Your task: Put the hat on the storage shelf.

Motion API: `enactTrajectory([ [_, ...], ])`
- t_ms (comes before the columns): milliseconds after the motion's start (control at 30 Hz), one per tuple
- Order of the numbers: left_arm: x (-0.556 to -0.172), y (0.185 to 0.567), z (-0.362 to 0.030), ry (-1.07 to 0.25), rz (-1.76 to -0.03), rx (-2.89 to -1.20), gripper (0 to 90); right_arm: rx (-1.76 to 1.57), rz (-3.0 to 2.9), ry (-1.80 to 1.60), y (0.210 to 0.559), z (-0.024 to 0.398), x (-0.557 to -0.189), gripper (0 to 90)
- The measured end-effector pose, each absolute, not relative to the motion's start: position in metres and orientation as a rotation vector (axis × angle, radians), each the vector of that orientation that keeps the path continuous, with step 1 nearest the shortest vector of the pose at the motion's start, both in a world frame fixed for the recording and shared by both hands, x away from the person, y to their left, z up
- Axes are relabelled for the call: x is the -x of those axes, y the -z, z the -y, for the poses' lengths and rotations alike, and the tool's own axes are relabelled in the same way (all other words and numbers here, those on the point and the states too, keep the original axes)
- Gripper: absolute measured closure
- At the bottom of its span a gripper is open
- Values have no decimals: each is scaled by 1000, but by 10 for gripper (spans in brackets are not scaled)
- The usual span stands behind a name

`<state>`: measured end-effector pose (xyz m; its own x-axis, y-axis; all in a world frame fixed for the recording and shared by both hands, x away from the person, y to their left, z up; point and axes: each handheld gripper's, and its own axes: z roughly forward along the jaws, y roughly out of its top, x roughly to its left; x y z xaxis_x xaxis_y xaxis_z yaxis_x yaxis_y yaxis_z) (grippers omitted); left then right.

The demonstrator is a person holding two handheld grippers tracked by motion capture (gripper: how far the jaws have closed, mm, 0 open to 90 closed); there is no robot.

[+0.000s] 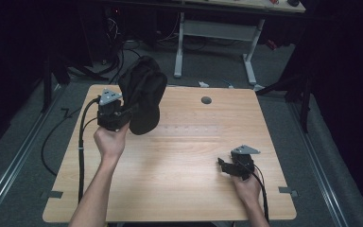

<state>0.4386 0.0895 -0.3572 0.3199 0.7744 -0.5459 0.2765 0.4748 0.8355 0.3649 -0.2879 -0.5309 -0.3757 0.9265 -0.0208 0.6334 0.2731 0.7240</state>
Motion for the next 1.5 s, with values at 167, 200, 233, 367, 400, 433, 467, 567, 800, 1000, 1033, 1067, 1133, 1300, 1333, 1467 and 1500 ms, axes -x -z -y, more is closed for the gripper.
enactTrajectory([
  [167, -443, 362, -84, -461, -1265, -1082, 848, -1403, -2105, -884, 531, 288, -365, 346],
  [200, -444, 363, -83, -462, -1268, -1082, 848, -1405, -2105, -884, 531, 288, -365, 346],
  [233, -445, 365, -83, -467, -1271, -1086, 847, -1405, -2104, -885, 531, 288, -365, 346],
  [367, -448, 369, -80, -477, -1294, -1073, 846, -1405, -2104, -886, 531, 288, -365, 346],
  [400, -449, 370, -79, -481, -1296, -1075, 845, -1405, -2104, -886, 531, 288, -365, 346],
  [433, -450, 371, -78, -485, -1300, -1076, 845, -1406, -2104, -885, 531, 288, -365, 346],
  [467, -451, 372, -78, -492, -1304, -1076, 845, -1405, -2104, -886, 531, 288, -365, 346],
  [567, -452, 376, -76, -503, -1311, -1080, 845, -1405, -2104, -886, 531, 288, -365, 346],
  [800, -455, 381, -71, -519, -1314, -1091, 844, -1406, -2105, -886, 531, 287, -365, 344],
  [1000, -458, 393, -70, -488, -1331, -1087, 839, -1406, -2105, -885, 531, 287, -365, 344],
  [1033, -458, 393, -70, -488, -1331, -1087, 838, -1406, -2105, -885, 531, 287, -365, 344],
  [1067, -458, 395, -71, -479, -1337, -1089, 838, -1406, -2105, -885, 531, 287, -365, 344],
  [1133, -459, 398, -71, -472, -1340, -1087, 834, -1406, -2105, -885, 531, 287, -365, 344],
  [1300, -458, 399, -75, -453, -1339, -1080, 795, -1406, -2105, -885, 531, 287, -365, 344],
  [1333, -458, 399, -76, -448, -1338, -1084, 795, -1406, -2105, -885, 531, 287, -365, 344],
  [1467, -456, 399, -77, -450, -1330, -1103, 717, -1406, -2105, -885, 531, 287, -365, 344],
  [1500, -455, 399, -77, -450, -1327, -1111, 666, -1405, -2105, -885, 531, 287, -365, 344],
])
